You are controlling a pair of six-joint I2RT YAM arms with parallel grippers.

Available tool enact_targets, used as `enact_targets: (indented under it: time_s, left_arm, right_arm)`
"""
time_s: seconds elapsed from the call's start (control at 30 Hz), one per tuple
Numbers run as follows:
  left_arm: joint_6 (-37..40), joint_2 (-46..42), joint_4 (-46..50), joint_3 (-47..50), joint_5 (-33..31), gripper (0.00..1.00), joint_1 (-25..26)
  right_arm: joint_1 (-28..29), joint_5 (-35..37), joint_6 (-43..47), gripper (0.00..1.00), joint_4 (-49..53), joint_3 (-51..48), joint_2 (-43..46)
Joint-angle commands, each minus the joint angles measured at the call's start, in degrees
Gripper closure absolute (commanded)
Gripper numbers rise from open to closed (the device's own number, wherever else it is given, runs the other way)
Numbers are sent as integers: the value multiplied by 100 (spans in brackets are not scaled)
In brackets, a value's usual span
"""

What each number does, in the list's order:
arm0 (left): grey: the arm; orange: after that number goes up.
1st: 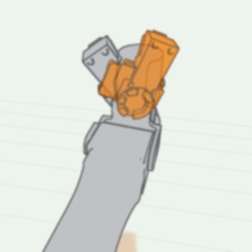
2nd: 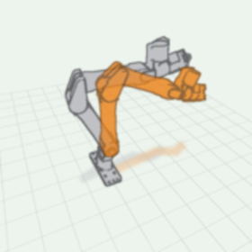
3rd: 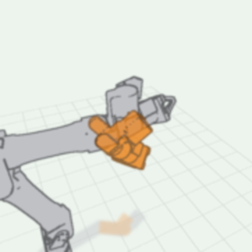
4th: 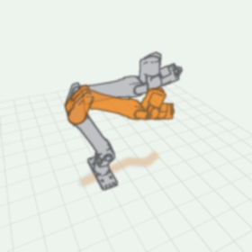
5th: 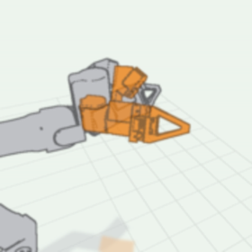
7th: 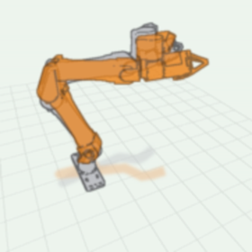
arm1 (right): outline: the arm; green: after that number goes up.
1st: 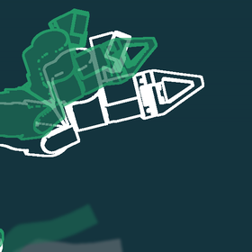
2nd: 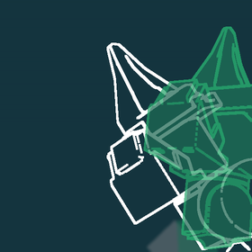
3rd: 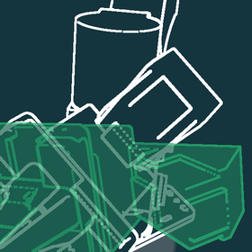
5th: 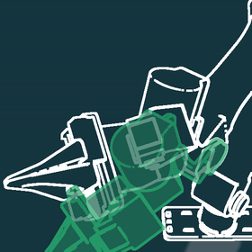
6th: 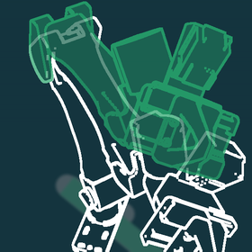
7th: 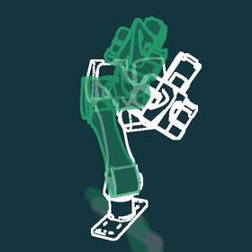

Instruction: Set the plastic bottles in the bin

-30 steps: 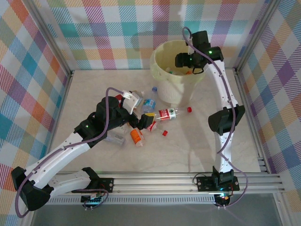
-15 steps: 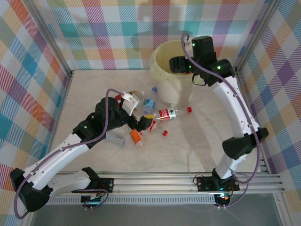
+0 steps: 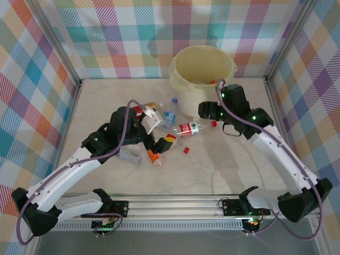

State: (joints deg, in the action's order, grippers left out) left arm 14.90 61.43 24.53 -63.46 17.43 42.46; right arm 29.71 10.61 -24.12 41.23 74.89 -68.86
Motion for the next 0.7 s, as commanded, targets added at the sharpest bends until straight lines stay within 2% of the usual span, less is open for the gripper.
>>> enact_targets:
  time_s: [0.0, 0.13, 0.43, 0.6, 0.67]
  left_arm:
    - [117, 108, 209, -198, 258, 0, -45]
    - [66, 161, 212, -210, 195, 0, -50]
    - [11, 168, 179, -201, 191, 0, -36]
    - [5, 147, 166, -202, 182, 0, -37]
    - [-7, 148, 167, -203, 195, 0, -36]
  right_arm:
    - [34, 96, -965, 17, -649, -595, 233]
    - [34, 16, -1673, 15, -1272, -1375, 364]
    - [34, 325, -3744, 9, -2716, -2796, 215]
    - [34, 445, -4351, 6, -3169, -3063, -81]
    - [39, 467, -4546, 0, -3307, -3102, -218]
